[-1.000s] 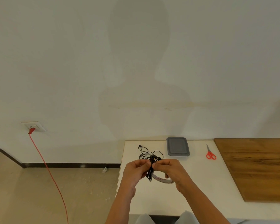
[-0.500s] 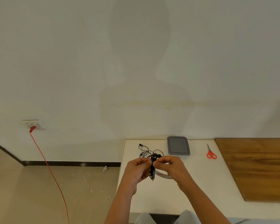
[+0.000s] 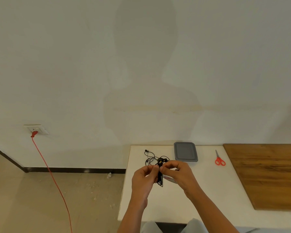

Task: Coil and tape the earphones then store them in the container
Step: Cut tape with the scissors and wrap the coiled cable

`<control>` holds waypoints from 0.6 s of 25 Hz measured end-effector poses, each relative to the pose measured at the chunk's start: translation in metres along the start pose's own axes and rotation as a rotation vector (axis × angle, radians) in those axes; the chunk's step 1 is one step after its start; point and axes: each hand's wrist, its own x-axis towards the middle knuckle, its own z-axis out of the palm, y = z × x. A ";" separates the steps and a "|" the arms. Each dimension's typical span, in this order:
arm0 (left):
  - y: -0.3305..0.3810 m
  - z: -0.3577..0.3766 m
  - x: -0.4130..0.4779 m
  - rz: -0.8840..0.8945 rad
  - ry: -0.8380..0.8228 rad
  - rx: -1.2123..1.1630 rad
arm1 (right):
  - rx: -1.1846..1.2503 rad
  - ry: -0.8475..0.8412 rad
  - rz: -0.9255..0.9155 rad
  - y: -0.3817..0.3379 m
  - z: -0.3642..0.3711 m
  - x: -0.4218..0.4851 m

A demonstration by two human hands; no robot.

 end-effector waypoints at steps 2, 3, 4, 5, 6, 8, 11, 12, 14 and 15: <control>0.000 -0.002 -0.001 -0.009 -0.031 -0.027 | -0.017 0.023 -0.007 0.003 0.001 0.000; 0.001 -0.003 -0.001 -0.014 -0.054 -0.036 | -0.028 0.037 -0.008 0.005 0.002 0.001; 0.002 -0.004 -0.002 -0.015 -0.075 -0.041 | -0.031 0.044 -0.006 0.007 0.002 0.002; 0.002 -0.005 -0.001 -0.010 -0.090 -0.040 | -0.024 0.045 -0.001 0.007 0.003 0.001; 0.003 -0.005 -0.001 -0.005 -0.099 -0.033 | -0.019 0.046 0.001 0.008 0.003 0.001; 0.003 -0.006 0.000 0.010 -0.114 -0.016 | -0.053 0.052 -0.008 0.010 0.003 0.002; 0.004 -0.008 0.004 0.038 -0.156 -0.001 | -0.132 0.048 -0.052 0.009 0.002 0.003; 0.005 -0.009 0.005 0.041 -0.168 0.005 | -0.154 0.042 -0.065 0.009 0.002 0.003; 0.004 -0.009 0.006 0.042 -0.179 0.022 | -0.191 0.028 -0.087 0.008 0.000 0.003; 0.004 -0.007 0.006 0.046 -0.175 0.043 | -0.201 0.020 -0.102 0.008 0.000 0.003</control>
